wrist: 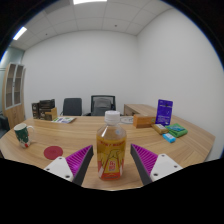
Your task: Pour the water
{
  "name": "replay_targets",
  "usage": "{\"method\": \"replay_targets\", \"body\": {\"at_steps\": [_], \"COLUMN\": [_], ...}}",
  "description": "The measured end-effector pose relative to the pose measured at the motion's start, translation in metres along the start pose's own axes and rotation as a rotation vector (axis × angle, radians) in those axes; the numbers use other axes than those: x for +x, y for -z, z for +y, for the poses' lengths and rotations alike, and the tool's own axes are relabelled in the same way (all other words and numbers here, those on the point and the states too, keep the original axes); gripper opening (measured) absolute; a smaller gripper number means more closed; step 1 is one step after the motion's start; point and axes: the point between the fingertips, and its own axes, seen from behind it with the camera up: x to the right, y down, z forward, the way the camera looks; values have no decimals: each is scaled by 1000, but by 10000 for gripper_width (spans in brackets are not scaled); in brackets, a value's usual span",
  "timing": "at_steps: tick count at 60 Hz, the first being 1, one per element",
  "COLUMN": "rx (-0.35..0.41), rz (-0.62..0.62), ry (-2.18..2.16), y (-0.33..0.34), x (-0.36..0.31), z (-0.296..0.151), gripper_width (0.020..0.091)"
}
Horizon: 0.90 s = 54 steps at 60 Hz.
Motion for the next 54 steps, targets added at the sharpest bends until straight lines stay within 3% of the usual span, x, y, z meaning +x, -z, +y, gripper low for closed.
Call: {"method": "replay_targets", "body": {"at_steps": [6,7,9,17,33,46,54], "rx": [5,2,1,70,66,165,217], "rz": [5,1,-24,48,87,137,182], "ry": [-21,-22,-20,28,234,698,1096], "y": [-27,-29,-33,-40,-20,9,8], "x": [2,1,-5,7,-34,-132,-213], "z": [-3,-2,-2,-6,-27,-115,-141], "gripper_width": [810,771,573,475,475,472,473]}}
